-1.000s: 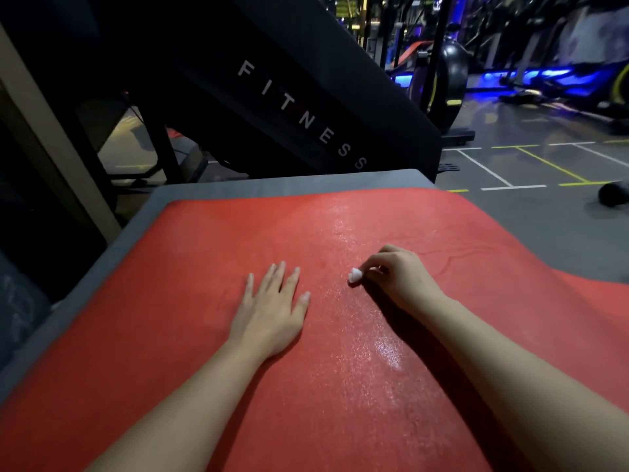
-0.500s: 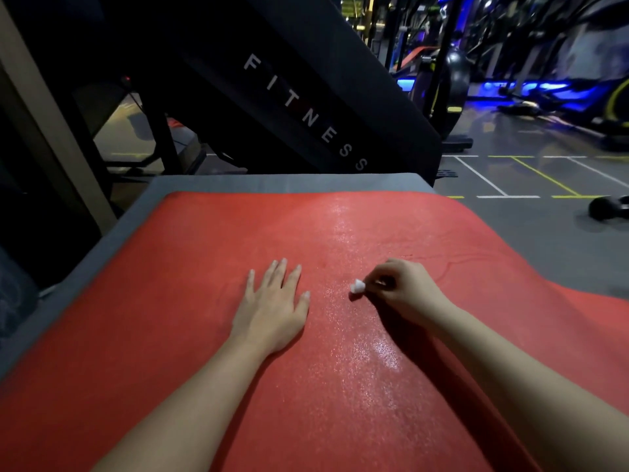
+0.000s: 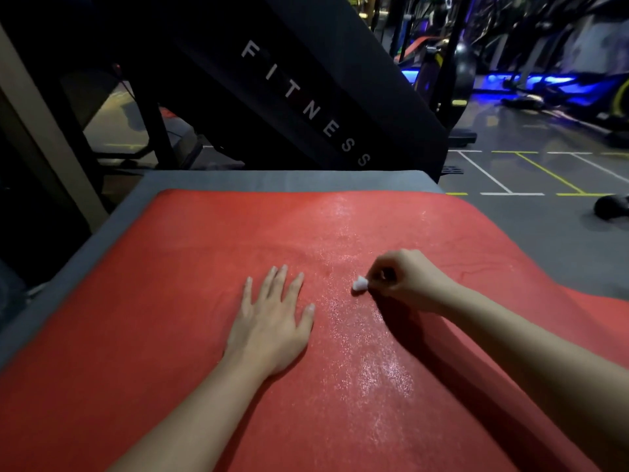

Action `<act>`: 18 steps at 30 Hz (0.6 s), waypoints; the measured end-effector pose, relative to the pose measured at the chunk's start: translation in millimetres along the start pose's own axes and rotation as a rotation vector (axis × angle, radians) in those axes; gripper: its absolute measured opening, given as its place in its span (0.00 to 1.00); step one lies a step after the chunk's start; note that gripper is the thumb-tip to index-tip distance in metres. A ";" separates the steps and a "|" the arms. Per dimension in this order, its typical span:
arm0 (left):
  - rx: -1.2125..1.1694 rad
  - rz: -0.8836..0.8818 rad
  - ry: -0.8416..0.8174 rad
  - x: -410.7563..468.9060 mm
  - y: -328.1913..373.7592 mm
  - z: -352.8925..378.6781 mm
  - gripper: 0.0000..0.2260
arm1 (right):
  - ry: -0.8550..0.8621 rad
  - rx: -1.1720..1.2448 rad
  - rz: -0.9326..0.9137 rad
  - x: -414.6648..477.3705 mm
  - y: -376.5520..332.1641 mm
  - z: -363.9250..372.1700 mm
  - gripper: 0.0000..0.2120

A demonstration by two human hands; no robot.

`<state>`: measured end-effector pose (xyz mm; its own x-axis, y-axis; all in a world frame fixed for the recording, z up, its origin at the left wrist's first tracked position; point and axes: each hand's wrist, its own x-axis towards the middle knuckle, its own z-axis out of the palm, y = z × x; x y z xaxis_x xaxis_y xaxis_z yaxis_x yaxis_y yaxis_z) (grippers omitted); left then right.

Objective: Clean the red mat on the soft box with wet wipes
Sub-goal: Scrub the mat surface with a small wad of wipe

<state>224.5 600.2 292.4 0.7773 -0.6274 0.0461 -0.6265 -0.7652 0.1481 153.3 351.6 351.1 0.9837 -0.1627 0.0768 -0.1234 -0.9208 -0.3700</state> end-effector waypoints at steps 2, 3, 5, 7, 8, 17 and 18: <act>0.004 -0.001 0.003 0.8 -0.7 1.1 0.36 | 0.101 -0.034 -0.021 29.3 3.9 4.3 0.04; 0.003 -0.004 0.006 1.5 -1.3 1.4 0.36 | 0.144 -0.034 -0.012 43.8 8.0 7.1 0.04; 0.000 -0.004 0.010 3.6 -2.0 1.6 0.35 | 0.206 -0.009 0.050 64.9 16.6 12.2 0.05; 0.003 -0.005 0.010 3.5 -2.5 1.9 0.34 | 0.224 0.015 0.083 71.5 19.3 15.8 0.06; 0.004 -0.005 0.009 2.8 -2.4 2.2 0.35 | 0.215 0.012 0.068 69.4 19.4 16.0 0.05; 0.008 -0.005 0.002 2.6 -2.2 1.8 0.33 | 0.131 -0.030 -0.038 69.6 23.9 2.5 0.06; 0.007 -0.005 -0.001 2.4 -2.3 1.9 0.34 | 0.181 -0.027 -0.032 80.9 25.4 4.8 0.07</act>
<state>227.7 600.2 290.3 0.7807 -0.6234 0.0447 -0.6226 -0.7696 0.1417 230.3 316.7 343.4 0.9480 -0.1915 0.2541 -0.0979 -0.9355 -0.3396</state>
